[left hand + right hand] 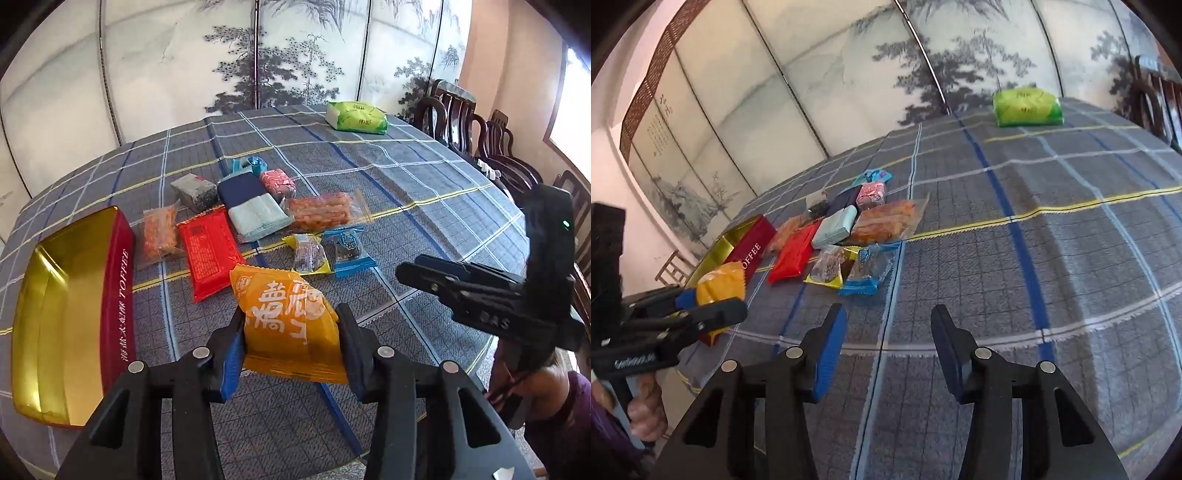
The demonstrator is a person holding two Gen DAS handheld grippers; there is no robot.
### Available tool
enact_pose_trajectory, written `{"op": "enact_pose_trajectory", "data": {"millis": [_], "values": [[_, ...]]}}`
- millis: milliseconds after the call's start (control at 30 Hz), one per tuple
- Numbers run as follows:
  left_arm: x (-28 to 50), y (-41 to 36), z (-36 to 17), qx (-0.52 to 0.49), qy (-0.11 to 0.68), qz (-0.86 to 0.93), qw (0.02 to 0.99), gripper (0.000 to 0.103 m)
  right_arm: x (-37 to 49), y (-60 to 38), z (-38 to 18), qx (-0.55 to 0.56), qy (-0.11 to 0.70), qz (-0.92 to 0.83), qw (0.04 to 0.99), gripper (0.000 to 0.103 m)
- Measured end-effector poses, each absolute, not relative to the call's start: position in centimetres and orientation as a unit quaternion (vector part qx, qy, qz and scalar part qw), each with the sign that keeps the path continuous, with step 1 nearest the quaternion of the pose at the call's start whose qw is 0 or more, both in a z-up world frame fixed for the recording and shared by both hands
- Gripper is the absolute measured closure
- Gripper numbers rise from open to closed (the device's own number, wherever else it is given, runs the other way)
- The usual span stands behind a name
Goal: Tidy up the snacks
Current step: 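Carry the orange snack bag in the left gripper while the right gripper approaches the blue-ended candy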
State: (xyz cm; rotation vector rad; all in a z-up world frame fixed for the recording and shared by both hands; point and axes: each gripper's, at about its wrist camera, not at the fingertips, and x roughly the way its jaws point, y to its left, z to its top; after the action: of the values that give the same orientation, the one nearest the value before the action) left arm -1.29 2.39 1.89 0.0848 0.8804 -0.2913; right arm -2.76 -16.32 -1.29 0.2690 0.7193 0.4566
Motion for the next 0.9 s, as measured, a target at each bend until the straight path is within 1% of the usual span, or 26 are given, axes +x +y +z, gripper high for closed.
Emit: {"op": "enact_pose_trajectory", "data": {"millis": [100,200,267,433,500,533,600,667,833,900], "values": [[-1.8,3.1,2.7,0.042,0.413,-0.141,0.899,0.061,-0.5,-15.1,-0.6,0.143,0.361,0.239,0.89,0.056],[-2.1,3.7,3.3,0.041,0.408,-0.141,0.901,0.061,-0.1,-13.0,0.3,0.118,0.365,0.224,0.896,0.055],[-2.3,4.1,3.6,0.038,0.404,-0.143,0.903,0.061,1.2,-12.7,0.1,0.123,0.382,0.222,0.889,0.055],[-2.2,5.1,4.2,0.03,0.398,-0.142,0.906,0.061,2.7,-11.3,-0.8,0.095,0.401,0.184,0.892,0.056],[-2.3,5.5,4.3,0.028,0.396,-0.139,0.907,0.061,3.0,-10.8,-1.4,0.078,0.409,0.174,0.893,0.063],[-2.3,5.7,4.4,0.027,0.396,-0.138,0.908,0.061,3.0,-10.7,-1.5,0.076,0.41,0.173,0.892,0.071],[-2.3,6.0,4.5,0.026,0.395,-0.134,0.908,0.061,2.9,-10.7,-1.4,0.068,0.404,0.173,0.896,0.076],[-2.4,6.2,4.6,0.025,0.394,-0.132,0.909,0.061,2.7,-11.0,-1.3,0.07,0.398,0.182,0.896,0.079],[-2.5,7.3,5.3,0.014,0.388,-0.129,0.913,0.061,2.0,-13.8,-0.3,0.074,0.373,0.17,0.909,0.081],[-2.6,7.9,5.7,0.013,0.383,-0.122,0.915,0.061,2.1,-15.8,0.1,0.085,0.364,0.146,0.916,0.087]]}}
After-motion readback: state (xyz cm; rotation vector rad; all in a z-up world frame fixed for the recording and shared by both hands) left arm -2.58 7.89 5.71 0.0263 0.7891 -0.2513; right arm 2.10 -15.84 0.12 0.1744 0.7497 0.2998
